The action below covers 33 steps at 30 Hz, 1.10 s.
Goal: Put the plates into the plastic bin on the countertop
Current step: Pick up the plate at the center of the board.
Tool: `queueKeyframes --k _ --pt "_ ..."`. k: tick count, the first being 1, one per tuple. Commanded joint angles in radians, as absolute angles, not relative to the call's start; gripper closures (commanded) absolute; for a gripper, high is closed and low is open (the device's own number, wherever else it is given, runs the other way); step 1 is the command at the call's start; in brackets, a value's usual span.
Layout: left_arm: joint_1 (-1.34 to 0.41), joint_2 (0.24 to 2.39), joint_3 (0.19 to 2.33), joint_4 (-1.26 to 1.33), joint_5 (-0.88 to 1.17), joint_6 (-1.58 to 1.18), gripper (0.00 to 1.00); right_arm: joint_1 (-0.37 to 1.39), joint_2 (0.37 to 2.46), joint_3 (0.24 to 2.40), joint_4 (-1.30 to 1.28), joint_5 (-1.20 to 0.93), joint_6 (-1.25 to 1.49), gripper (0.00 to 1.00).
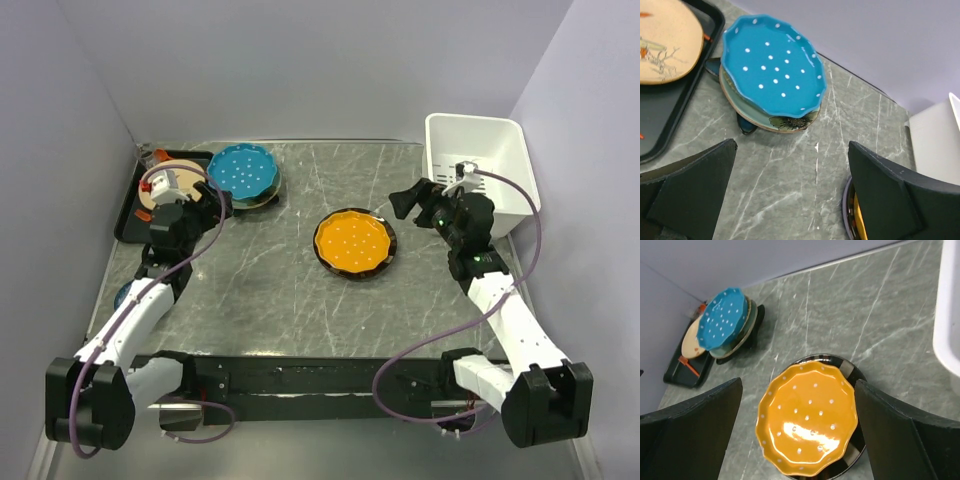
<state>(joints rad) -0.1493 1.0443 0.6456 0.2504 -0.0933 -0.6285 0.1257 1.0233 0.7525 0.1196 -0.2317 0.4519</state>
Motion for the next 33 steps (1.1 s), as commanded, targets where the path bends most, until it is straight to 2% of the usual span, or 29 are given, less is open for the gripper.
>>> queueKeyframes --k 1,8,16,20,26,33 --pt "-0.147 1.101 0.678 0.224 -0.144 -0.722 0.01 0.123 1.034 0.802 0.083 -0.275 0.462 0.0" --pt "-0.147 1.256 0.877 0.08 0.057 -0.618 0.01 0.124 1.071 0.773 0.1 -0.331 0.52 0.0" --pt "-0.15 1.321 0.893 0.228 0.368 -0.6 0.01 0.141 1.109 0.83 -0.017 -0.262 0.502 0.0" --pt "-0.175 1.39 0.98 0.164 0.409 -0.571 0.01 0.166 1.12 0.845 -0.058 -0.244 0.491 0.08" --pt "-0.284 1.488 1.11 0.028 0.399 -0.48 0.01 0.212 1.143 0.836 -0.077 -0.222 0.503 0.11" --pt "-0.377 1.594 1.187 0.002 0.44 -0.456 0.13 0.224 1.149 0.787 -0.069 -0.239 0.509 0.11"
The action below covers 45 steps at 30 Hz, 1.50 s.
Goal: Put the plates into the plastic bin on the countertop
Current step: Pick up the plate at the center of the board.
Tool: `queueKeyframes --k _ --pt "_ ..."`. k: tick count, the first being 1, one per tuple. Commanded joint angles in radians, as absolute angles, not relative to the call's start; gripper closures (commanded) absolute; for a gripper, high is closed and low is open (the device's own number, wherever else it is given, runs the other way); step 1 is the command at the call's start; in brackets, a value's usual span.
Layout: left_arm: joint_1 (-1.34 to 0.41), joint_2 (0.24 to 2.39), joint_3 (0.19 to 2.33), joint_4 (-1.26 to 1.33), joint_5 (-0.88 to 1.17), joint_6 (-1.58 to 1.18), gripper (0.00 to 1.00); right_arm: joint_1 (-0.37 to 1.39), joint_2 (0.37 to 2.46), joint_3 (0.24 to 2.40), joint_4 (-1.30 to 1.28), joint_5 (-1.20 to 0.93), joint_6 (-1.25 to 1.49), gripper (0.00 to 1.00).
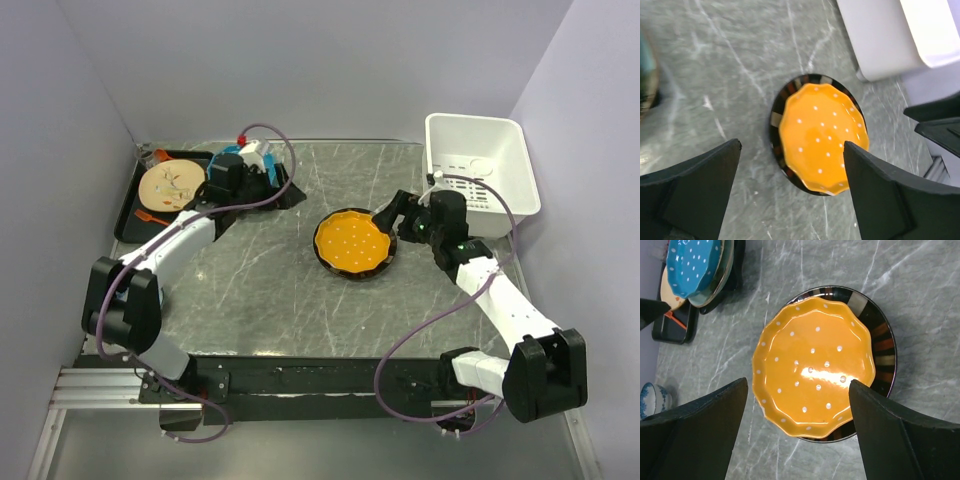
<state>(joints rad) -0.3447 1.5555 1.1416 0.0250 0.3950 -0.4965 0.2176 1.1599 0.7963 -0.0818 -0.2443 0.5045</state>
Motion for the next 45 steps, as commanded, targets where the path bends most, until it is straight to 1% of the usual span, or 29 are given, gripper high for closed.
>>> queueKeyframes --k 1,6,9,13,15,18,29,31,38,40,43,45 --pt "-0.382 1.603 1.193 -0.026 0.449 -0.451 0.16 0.225 1.137 0.781 -0.071 -0.238 0.509 0.11" --pt "-0.429 1.675 1.236 -0.081 0.445 -0.434 0.3 0.224 1.111 0.752 -0.072 -0.232 0.503 0.11" --pt "-0.452 1.701 1.242 -0.077 0.459 -0.434 0.35 0.225 1.108 0.747 -0.077 -0.232 0.499 0.11" --pt "-0.48 1.759 1.296 -0.139 0.474 -0.419 0.44 0.225 1.101 0.739 -0.074 -0.235 0.495 0.1" --pt "-0.497 1.791 1.31 -0.153 0.465 -0.416 0.45 0.222 1.098 0.735 -0.075 -0.233 0.494 0.1" --pt "-0.509 1.81 1.315 -0.143 0.474 -0.429 0.45 0.224 1.095 0.736 -0.087 -0.229 0.486 0.09" --pt "-0.538 1.874 1.35 -0.163 0.411 -0.433 0.46 0.224 1.088 0.729 -0.084 -0.225 0.479 0.08" --pt "-0.54 1.882 1.356 -0.175 0.393 -0.43 0.48 0.224 1.091 0.727 -0.083 -0.23 0.482 0.08" --pt "-0.54 1.887 1.344 -0.158 0.36 -0.434 0.47 0.224 1.097 0.724 -0.078 -0.229 0.476 0.07" --pt "-0.54 1.901 1.358 -0.164 0.368 -0.434 0.49 0.224 1.103 0.724 -0.078 -0.232 0.474 0.08" --pt "-0.541 1.924 1.367 -0.158 0.394 -0.44 0.55 0.225 1.109 0.729 -0.08 -0.232 0.471 0.07" --pt "-0.543 1.931 1.365 -0.143 0.406 -0.449 0.56 0.224 1.111 0.73 -0.084 -0.227 0.468 0.07"
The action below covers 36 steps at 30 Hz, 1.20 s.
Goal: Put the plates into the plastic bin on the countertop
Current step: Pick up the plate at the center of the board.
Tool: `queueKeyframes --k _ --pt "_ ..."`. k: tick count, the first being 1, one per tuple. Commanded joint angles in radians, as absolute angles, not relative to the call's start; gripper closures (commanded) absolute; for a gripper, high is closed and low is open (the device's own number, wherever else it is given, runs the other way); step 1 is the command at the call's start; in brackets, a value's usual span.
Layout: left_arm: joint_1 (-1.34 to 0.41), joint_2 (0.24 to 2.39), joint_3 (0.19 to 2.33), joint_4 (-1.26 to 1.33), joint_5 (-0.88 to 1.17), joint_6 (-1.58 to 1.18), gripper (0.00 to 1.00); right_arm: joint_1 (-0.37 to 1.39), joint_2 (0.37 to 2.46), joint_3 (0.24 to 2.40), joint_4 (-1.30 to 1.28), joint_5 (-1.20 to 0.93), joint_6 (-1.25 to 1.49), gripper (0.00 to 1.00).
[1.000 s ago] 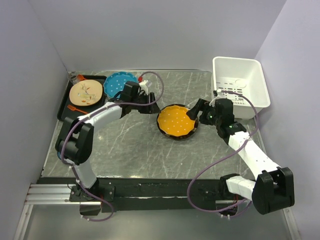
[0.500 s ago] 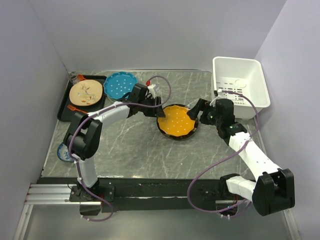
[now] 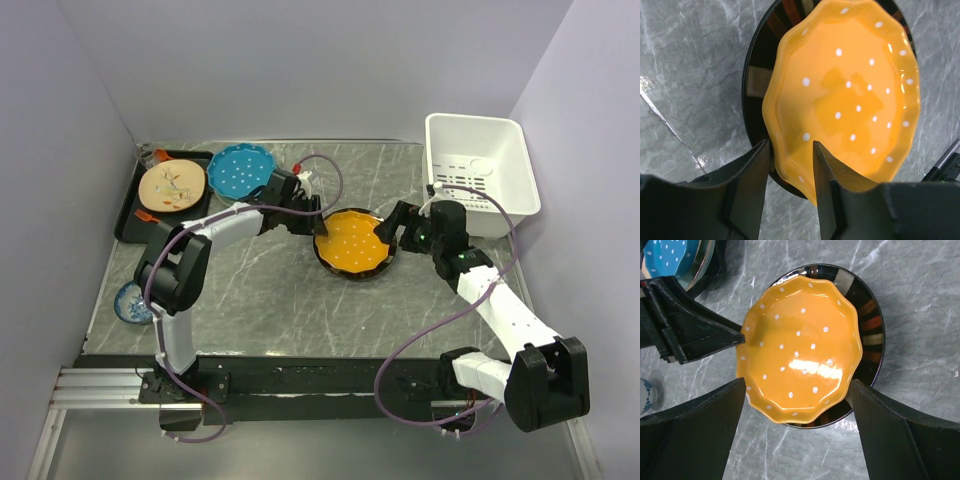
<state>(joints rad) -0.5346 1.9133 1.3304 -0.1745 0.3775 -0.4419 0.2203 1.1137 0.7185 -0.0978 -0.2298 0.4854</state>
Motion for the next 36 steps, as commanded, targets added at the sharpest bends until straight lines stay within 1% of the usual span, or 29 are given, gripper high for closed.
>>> queueKeyframes --k 1,6,9,10,12,13,15,26,36 --pt "-0.545 1.934 1.365 -0.141 0.407 -0.451 0.57 0.222 1.112 0.732 -0.087 -0.226 0.465 0.07" --pt "-0.552 1.966 1.399 -0.164 0.397 -0.443 0.57 0.224 1.12 0.735 -0.089 -0.224 0.46 0.07" --pt "-0.564 1.979 1.414 -0.173 0.381 -0.437 0.64 0.222 1.129 0.739 -0.09 -0.225 0.459 0.07" --pt "-0.568 1.979 1.417 -0.175 0.377 -0.437 0.71 0.224 1.132 0.742 -0.092 -0.225 0.457 0.07" --pt "-0.569 1.982 1.425 -0.181 0.377 -0.437 0.78 0.222 1.137 0.742 -0.092 -0.225 0.456 0.07" --pt "-0.569 1.986 1.43 -0.186 0.373 -0.436 0.89 0.222 1.138 0.744 -0.095 -0.225 0.456 0.07" --pt "-0.569 1.985 1.439 -0.193 0.367 -0.437 0.99 0.222 1.14 0.744 -0.095 -0.229 0.454 0.06" --pt "-0.566 1.908 1.425 -0.181 0.333 -0.463 0.99 0.212 1.143 0.759 -0.117 -0.227 0.445 0.04" --pt "-0.503 1.822 1.411 -0.158 0.42 -0.52 0.99 0.198 1.126 0.746 -0.094 -0.256 0.457 0.0"
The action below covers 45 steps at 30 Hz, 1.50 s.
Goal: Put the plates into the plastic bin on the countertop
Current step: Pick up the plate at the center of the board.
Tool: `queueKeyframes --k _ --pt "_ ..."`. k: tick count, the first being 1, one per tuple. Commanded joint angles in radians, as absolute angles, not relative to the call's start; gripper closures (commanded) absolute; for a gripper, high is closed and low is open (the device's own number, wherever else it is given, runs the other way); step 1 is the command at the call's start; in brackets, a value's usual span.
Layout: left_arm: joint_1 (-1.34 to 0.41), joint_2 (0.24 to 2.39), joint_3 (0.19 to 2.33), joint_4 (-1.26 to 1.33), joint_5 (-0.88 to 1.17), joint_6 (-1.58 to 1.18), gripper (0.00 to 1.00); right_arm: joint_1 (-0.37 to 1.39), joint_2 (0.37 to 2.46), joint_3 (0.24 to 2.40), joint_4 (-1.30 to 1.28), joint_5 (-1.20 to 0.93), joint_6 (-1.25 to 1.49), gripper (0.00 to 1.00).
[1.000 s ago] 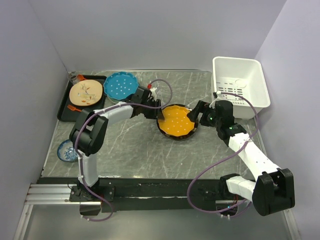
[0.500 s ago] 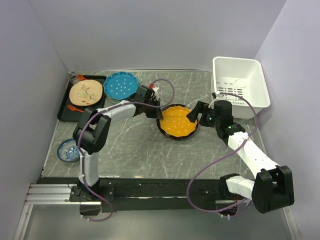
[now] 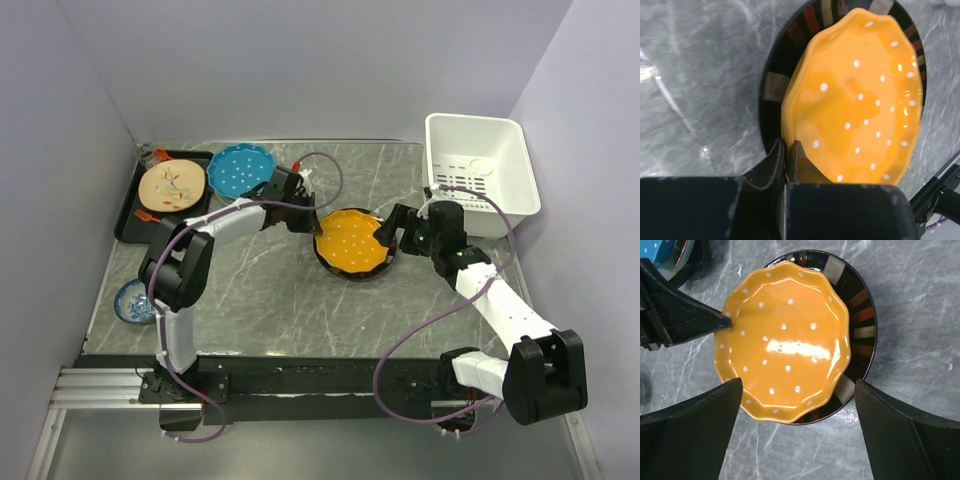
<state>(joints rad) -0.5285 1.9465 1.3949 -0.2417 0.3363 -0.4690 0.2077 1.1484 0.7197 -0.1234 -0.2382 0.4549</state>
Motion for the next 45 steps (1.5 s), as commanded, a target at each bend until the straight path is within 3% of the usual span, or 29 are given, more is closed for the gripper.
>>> queueKeyframes --k 1,24,35,45 --pt "-0.497 1.81 1.407 -0.158 0.42 -0.522 0.99 0.198 1.124 0.746 -0.091 -0.258 0.459 0.0" --pt "-0.399 1.675 1.27 -0.025 0.546 -0.574 0.99 0.193 1.173 0.701 0.044 -0.459 0.529 0.0" --pt "-0.396 1.638 1.236 0.051 0.592 -0.594 0.99 0.195 1.187 0.704 0.029 -0.445 0.529 0.0" --pt "-0.396 1.625 1.212 0.094 0.641 -0.6 0.99 0.193 1.212 0.687 0.077 -0.492 0.552 0.1"
